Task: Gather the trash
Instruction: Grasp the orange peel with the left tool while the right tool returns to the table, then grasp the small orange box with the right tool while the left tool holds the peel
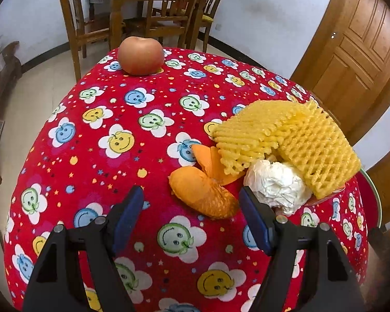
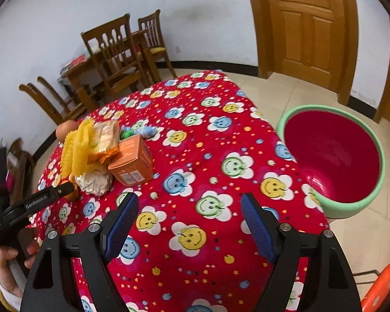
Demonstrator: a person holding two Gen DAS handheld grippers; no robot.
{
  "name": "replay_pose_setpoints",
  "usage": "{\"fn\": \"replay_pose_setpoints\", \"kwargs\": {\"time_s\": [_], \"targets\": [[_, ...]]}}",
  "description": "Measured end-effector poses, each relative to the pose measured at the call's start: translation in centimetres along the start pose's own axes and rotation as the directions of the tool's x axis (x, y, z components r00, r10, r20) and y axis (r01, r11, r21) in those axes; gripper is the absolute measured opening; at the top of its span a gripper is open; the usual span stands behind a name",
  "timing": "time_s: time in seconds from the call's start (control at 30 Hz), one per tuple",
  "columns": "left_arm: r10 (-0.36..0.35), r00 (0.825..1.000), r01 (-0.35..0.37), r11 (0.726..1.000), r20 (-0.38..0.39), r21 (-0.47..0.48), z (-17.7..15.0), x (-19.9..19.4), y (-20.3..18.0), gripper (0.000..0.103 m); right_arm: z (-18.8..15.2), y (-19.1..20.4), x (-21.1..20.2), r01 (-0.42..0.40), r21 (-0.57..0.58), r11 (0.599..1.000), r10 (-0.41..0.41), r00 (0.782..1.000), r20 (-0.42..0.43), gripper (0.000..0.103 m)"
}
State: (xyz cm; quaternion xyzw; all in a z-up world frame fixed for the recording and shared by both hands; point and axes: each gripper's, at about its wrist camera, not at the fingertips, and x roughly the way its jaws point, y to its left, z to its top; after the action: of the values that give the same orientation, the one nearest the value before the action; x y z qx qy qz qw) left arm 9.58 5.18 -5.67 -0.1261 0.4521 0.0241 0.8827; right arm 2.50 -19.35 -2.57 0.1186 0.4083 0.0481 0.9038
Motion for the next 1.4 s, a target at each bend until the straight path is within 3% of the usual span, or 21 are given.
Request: {"fn": "replay_pose_setpoints", "kwargs": {"time_s": [0.13,0.33,1.0,1.03,1.07,1.13,1.4], "targets": [[-0.043,0.999,0.043,0.999,-0.016,0.021,0.1,0.7,-0.2,0.047,0.1,1.0,0.7,-0.003,-0.031,1.000,0.002,1.000,-0.015,0.082],[-0.096,0.995,0.097,0.995,-0.023,0.039,0.1,0.7,-0.2,0.035,0.4,2.7,2.2,-0.013,-0.073,0.997,0.009,0.999,-0.049,0.082],[-0.149,0.987,0.150,0.989,0.064,-0.012,0.0,-4.3,3.2,0.035,1.9,6.9,8.0,-0.038,-0.156,0.987,0.024,0.995,-0.095,0.081],[-0.152,0.986,0.153,0.988,0.064,-0.010,0.0,-4.3,3.1,0.035,1.9,6.9,8.1,-0.040,-0.156,0.987,0.026,0.996,-0.090,0.078],[-0.154,0.986,0.155,0.988,0.064,-0.007,-0.1,-4.4,3.0,0.035,2.0,6.9,8.2,-0.043,-0.160,0.986,0.029,0.996,-0.088,0.064],[-0.157,0.986,0.158,0.987,0.061,-0.003,-0.2,-4.3,2.8,0.035,2.0,6.9,8.4,-0.046,-0.159,0.986,0.032,0.995,-0.091,0.048],[-0.180,0.982,0.180,0.984,0.060,0.004,-0.3,-4.5,2.3,0.035,1.4,6.0,6.5,-0.060,-0.140,0.988,0.053,0.997,-0.053,0.047]]}}
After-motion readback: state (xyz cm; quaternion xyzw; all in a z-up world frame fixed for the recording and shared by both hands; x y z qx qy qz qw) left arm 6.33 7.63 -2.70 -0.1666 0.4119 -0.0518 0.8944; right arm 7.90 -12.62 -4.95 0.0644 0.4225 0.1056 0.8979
